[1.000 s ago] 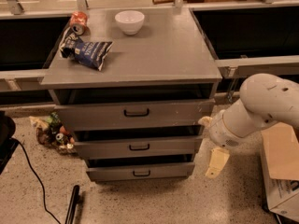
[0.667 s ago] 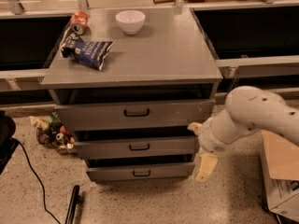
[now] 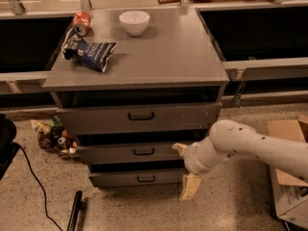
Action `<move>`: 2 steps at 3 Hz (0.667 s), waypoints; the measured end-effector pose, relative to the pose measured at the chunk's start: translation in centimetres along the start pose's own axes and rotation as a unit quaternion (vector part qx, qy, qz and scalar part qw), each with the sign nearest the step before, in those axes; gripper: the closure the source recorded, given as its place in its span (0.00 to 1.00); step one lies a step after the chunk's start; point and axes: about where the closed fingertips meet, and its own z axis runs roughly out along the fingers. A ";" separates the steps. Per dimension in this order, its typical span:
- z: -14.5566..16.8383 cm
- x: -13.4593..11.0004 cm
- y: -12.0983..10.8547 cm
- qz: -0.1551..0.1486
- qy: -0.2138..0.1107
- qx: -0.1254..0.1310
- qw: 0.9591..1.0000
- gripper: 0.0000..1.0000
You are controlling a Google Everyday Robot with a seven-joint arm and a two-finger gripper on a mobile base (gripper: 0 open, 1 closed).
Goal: Open middle drawer
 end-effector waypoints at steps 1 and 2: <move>7.9 0.2 -2.5 -0.011 -0.042 -0.003 0.999 0.00; 7.9 0.2 -2.5 -0.011 -0.042 -0.003 0.999 0.00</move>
Offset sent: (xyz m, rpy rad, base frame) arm 0.0639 0.0577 -0.0939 0.1102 -0.0165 0.0367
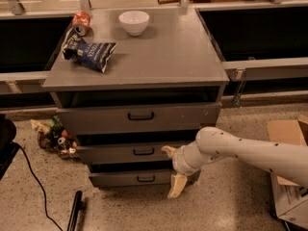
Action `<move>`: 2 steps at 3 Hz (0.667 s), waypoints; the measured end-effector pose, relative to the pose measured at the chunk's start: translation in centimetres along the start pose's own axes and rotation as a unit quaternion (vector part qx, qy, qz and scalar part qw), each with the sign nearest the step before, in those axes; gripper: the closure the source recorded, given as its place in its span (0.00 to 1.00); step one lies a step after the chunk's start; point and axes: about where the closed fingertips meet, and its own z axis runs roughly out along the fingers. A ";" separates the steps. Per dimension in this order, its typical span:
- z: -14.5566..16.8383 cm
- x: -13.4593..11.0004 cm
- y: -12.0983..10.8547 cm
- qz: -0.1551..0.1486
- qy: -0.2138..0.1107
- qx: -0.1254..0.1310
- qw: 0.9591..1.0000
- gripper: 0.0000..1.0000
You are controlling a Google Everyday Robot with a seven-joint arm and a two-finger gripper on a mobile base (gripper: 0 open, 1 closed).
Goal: Open middle drawer
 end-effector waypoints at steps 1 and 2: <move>0.5 1.5 -1.1 -0.010 0.034 0.015 0.999 0.00; 0.6 4.0 -3.2 -0.027 0.052 0.033 0.998 0.00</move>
Offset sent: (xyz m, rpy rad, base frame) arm 0.0795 -0.0508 -0.0302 -0.1330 -0.1890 0.0021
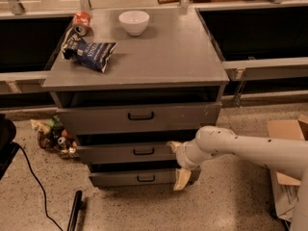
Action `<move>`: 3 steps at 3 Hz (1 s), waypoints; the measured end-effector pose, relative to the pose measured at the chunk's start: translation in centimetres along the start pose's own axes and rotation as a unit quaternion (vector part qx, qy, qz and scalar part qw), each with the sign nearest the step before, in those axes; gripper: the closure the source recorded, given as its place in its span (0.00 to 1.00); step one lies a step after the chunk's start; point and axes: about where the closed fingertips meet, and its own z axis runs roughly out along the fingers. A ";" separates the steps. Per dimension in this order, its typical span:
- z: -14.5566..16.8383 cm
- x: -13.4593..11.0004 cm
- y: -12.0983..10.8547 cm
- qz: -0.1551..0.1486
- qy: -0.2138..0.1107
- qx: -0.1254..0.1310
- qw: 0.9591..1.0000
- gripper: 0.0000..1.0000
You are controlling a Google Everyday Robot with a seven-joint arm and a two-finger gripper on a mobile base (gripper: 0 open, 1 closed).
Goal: Open middle drawer
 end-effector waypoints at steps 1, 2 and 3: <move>0.6 2.4 -2.4 -0.021 0.007 0.020 1.000 0.00; 1.7 4.2 -4.2 -0.031 0.012 0.032 0.999 0.00; 3.6 5.7 -5.5 -0.034 0.017 0.031 0.999 0.00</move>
Offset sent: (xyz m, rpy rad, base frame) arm 0.0819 -0.0395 -0.0360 -0.0318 -0.1330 0.0192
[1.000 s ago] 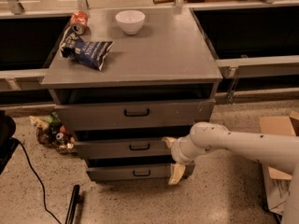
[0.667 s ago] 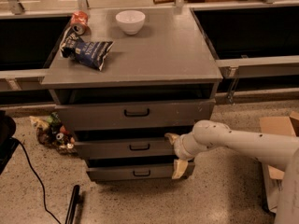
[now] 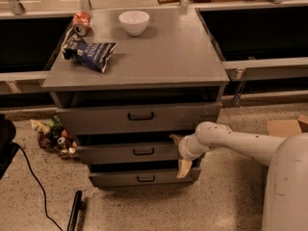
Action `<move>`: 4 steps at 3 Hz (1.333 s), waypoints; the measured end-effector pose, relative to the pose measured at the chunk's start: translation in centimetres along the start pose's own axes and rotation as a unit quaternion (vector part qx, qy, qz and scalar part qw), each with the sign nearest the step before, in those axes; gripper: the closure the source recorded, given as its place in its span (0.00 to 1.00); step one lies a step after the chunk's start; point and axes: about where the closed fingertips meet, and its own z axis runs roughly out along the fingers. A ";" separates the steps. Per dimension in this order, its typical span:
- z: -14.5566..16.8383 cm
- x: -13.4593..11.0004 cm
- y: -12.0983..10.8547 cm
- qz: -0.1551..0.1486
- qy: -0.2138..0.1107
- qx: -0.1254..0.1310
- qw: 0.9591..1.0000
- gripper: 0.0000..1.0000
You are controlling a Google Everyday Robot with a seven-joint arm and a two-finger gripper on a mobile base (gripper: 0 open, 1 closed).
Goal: Open middle drawer
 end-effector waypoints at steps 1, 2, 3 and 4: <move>2.7 0.9 -0.3 0.001 -0.004 -0.018 1.000 0.17; 3.8 0.7 0.6 -0.001 -0.011 -0.035 0.999 0.38; 3.0 0.2 0.7 0.001 -0.010 -0.030 1.000 0.61; 2.2 -0.2 0.5 0.001 -0.010 -0.030 1.000 0.85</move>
Offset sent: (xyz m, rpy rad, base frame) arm -0.0080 0.0157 -0.0488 0.0034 0.0985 0.0637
